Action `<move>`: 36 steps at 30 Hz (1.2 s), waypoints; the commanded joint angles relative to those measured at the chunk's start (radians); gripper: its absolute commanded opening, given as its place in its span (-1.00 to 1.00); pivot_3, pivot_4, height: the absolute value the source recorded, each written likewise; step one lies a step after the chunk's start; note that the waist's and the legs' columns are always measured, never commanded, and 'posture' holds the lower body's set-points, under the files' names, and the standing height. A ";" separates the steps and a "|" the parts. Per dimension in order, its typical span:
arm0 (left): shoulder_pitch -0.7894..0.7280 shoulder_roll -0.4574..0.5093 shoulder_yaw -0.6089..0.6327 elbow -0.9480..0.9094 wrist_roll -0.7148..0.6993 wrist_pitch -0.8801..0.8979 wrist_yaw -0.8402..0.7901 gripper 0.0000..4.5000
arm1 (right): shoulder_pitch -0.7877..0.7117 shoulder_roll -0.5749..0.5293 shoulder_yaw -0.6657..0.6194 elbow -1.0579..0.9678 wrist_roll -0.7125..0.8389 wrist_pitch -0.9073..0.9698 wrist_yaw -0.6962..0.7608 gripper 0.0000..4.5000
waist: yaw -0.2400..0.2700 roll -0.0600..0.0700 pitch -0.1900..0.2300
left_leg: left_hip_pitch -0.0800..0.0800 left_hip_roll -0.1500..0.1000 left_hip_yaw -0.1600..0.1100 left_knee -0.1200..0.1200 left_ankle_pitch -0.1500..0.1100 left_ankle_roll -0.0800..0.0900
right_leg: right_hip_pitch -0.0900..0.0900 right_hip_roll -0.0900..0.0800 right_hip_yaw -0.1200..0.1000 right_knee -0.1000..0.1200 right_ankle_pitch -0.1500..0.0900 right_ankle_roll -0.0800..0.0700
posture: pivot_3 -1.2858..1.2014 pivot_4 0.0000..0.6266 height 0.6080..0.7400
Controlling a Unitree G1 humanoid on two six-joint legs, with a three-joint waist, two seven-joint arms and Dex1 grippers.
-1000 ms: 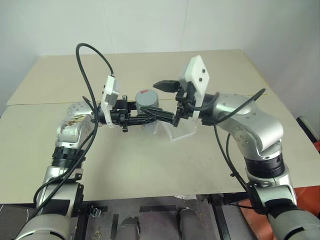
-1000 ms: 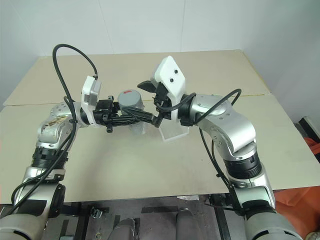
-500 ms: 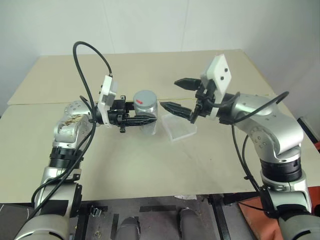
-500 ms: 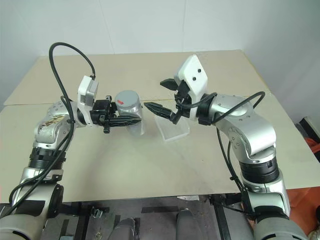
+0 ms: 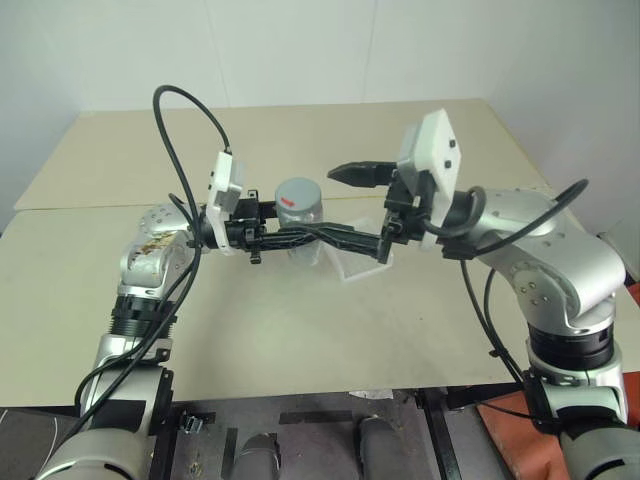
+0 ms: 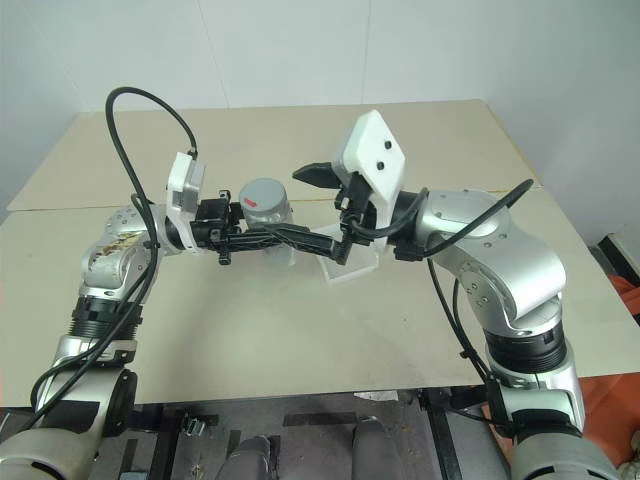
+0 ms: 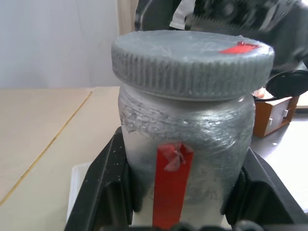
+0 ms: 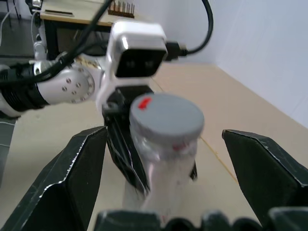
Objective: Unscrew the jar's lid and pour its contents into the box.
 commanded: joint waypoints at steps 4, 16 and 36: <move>-0.012 -0.003 -0.005 0.003 0.010 -0.033 -0.004 -0.15 | -0.074 0.049 0.037 0.011 -0.027 0.036 -0.064 0.96 | 0.000 0.000 0.000 | 0.000 0.000 0.000 0.000 0.000 0.000 | 0.000 0.000 0.000 0.000 0.000 0.000 | 0.03 -0.52 1.00; -0.009 -0.006 -0.003 -0.009 0.011 -0.035 -0.002 -0.15 | -0.113 0.096 0.076 0.071 -0.062 0.063 -0.081 0.96 | -0.001 0.000 0.000 | 0.000 0.000 0.000 0.000 0.000 0.000 | 0.000 0.000 0.000 0.000 0.000 0.000 | 0.03 -0.52 1.00; 0.009 0.003 -0.002 -0.022 0.013 -0.038 0.008 -0.15 | -0.142 0.136 0.007 0.114 -0.019 0.097 -0.085 0.22 | -0.001 0.000 0.000 | 0.000 0.000 0.000 0.000 0.000 0.000 | 0.000 0.000 0.000 0.000 0.000 0.000 | 0.03 -0.52 1.00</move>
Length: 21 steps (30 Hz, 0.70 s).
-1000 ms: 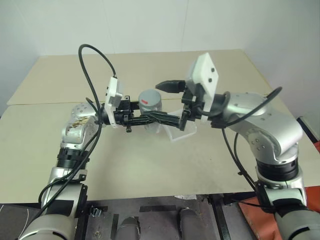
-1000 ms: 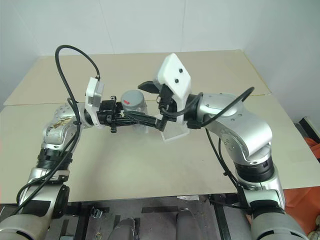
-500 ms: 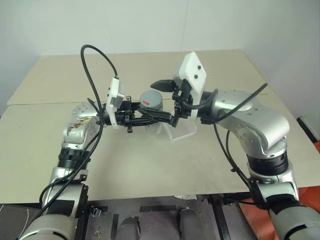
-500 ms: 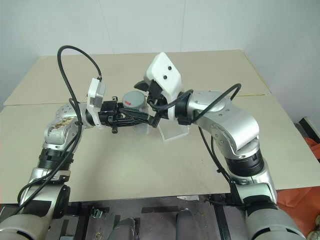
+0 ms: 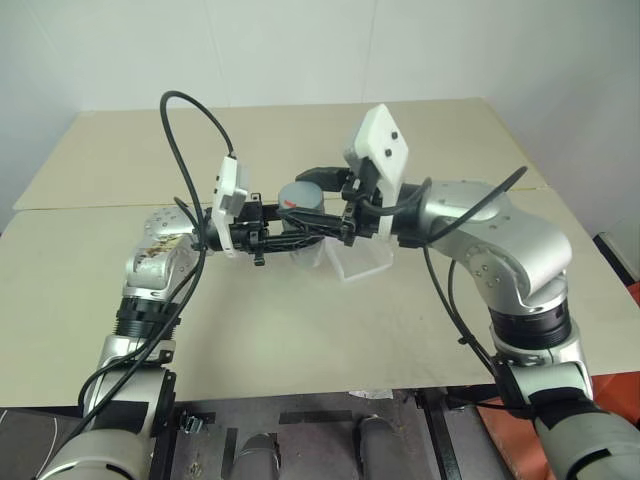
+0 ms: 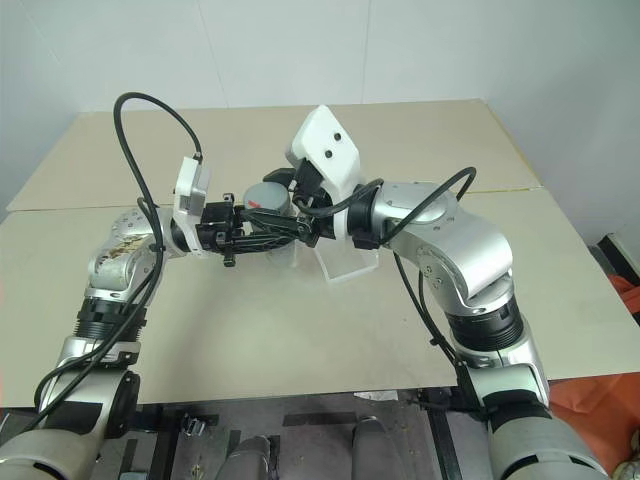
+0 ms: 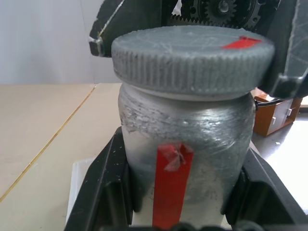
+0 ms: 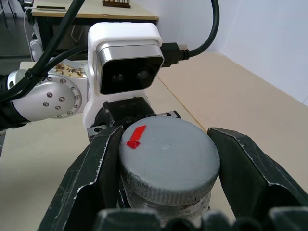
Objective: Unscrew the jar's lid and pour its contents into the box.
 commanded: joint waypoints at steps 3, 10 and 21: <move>0.005 0.016 0.006 -0.026 0.002 -0.022 -0.006 -0.15 | -0.080 0.037 -0.171 0.042 0.116 0.092 -0.048 0.22 | 0.000 0.000 0.000 | 0.000 0.000 0.000 0.000 0.000 0.000 | 0.000 0.000 0.000 0.000 0.000 0.000 | 0.03 -0.52 1.00; -0.003 0.022 0.026 0.000 0.009 -0.037 0.018 -0.15 | -0.055 -0.052 -0.274 0.056 0.083 0.084 -0.099 0.22 | 0.006 0.000 0.000 | 0.000 0.000 0.000 0.000 0.000 0.000 | 0.000 0.000 0.000 0.000 0.000 0.000 | 0.03 -0.52 1.00; -0.029 -0.026 0.070 0.077 0.066 -0.112 0.229 -0.15 | 0.428 -0.189 -0.374 -0.068 -0.116 0.041 -0.287 0.22 | 0.026 0.000 0.000 | -0.001 0.000 0.001 0.000 0.000 0.000 | 0.000 -0.001 0.000 -0.001 0.000 0.000 | 0.03 -0.52 1.00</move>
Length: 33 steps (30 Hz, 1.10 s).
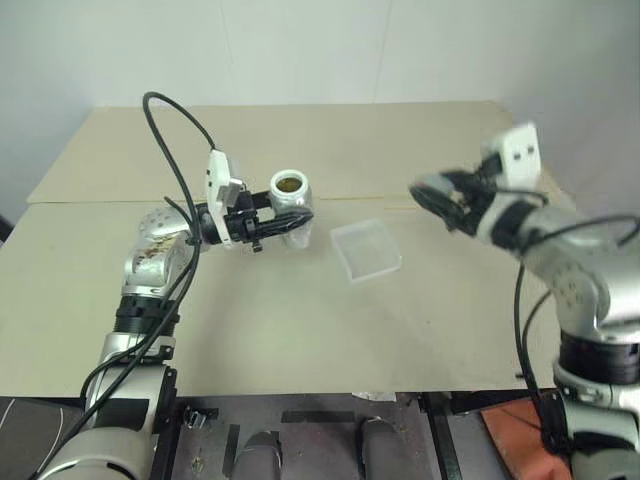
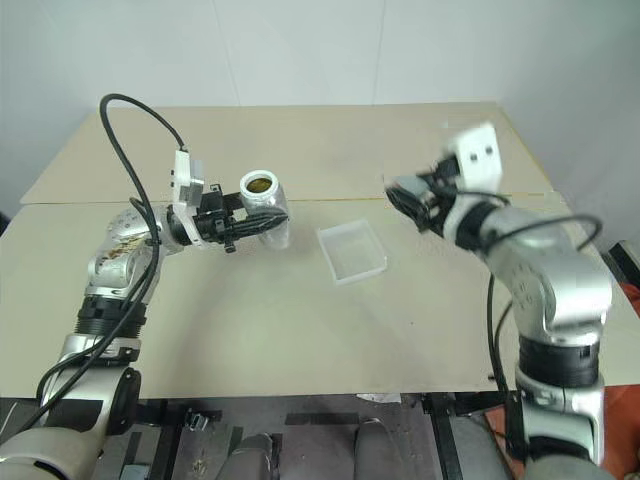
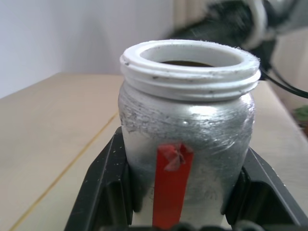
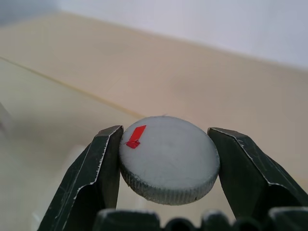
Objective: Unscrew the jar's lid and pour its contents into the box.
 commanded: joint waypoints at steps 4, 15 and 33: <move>-0.009 -0.017 0.024 -0.032 0.002 -0.017 0.074 -0.15 | 0.153 0.036 0.036 -0.028 -0.131 -0.059 -0.122 0.22 | -0.004 0.000 0.000 | 0.001 0.000 0.000 0.000 0.000 0.000 | 0.001 0.000 0.000 0.001 0.000 0.000 | 0.03 -0.52 1.00; 0.000 -0.015 0.002 -0.061 0.000 -0.003 0.068 -0.15 | 0.177 0.132 0.150 0.102 -0.246 -0.090 -0.156 0.66 | 0.001 0.000 0.000 | 0.001 0.000 0.000 0.000 0.000 0.000 | 0.001 0.000 0.000 0.000 0.000 0.000 | 0.03 -0.52 1.00; -0.301 -0.010 -0.375 0.426 0.976 -0.838 1.014 -0.15 | 0.013 -0.155 -0.075 -0.136 0.204 0.280 0.230 0.98 | 0.026 -0.002 0.002 | 0.001 0.000 0.000 0.000 0.000 0.000 | 0.003 0.000 0.000 -0.004 0.001 0.000 | 0.03 -0.52 1.00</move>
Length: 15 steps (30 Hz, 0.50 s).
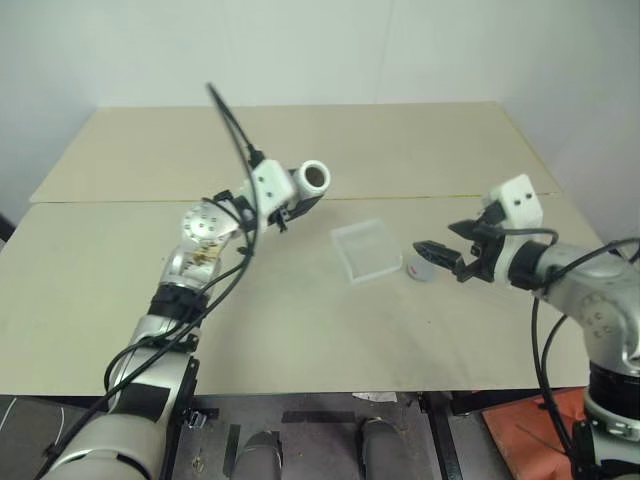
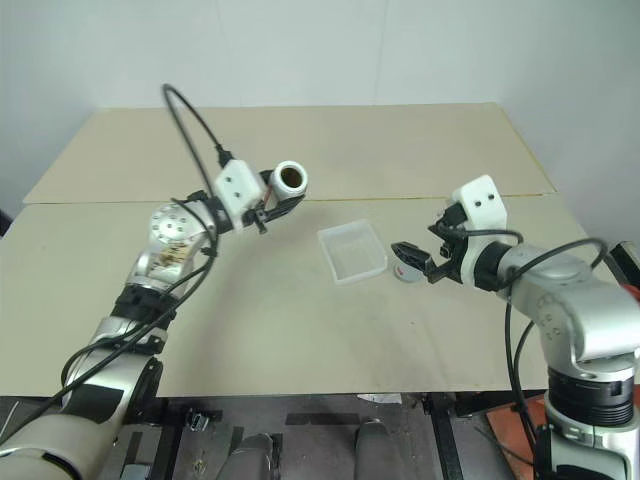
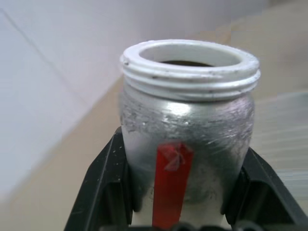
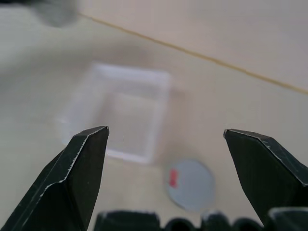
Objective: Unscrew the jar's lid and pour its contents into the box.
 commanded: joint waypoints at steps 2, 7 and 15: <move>-0.237 0.082 -0.276 0.186 0.560 -0.238 0.639 -0.15 | -0.034 -0.064 0.011 -0.028 0.074 0.026 0.068 0.98 | 0.011 -0.002 0.001 | -0.002 -0.001 0.000 0.000 0.000 0.000 | -0.001 0.000 0.000 -0.001 0.000 0.001 | 0.03 -0.52 1.00; -0.473 0.038 -0.695 0.389 1.065 -0.108 1.231 -0.15 | -0.057 -0.103 0.033 -0.040 0.110 0.003 0.114 0.98 | 0.036 -0.002 0.001 | -0.004 -0.002 0.000 0.001 0.000 0.000 | -0.001 -0.002 0.000 -0.002 0.001 0.003 | 0.03 -0.52 1.00; -0.582 -0.124 -0.958 0.577 1.276 0.020 1.415 -0.15 | -0.093 -0.102 0.045 -0.042 0.125 0.020 0.084 0.98 | 0.037 -0.003 0.002 | -0.008 -0.002 0.001 0.001 0.000 0.000 | -0.006 -0.002 0.000 -0.001 0.001 0.004 | 0.03 -0.52 1.00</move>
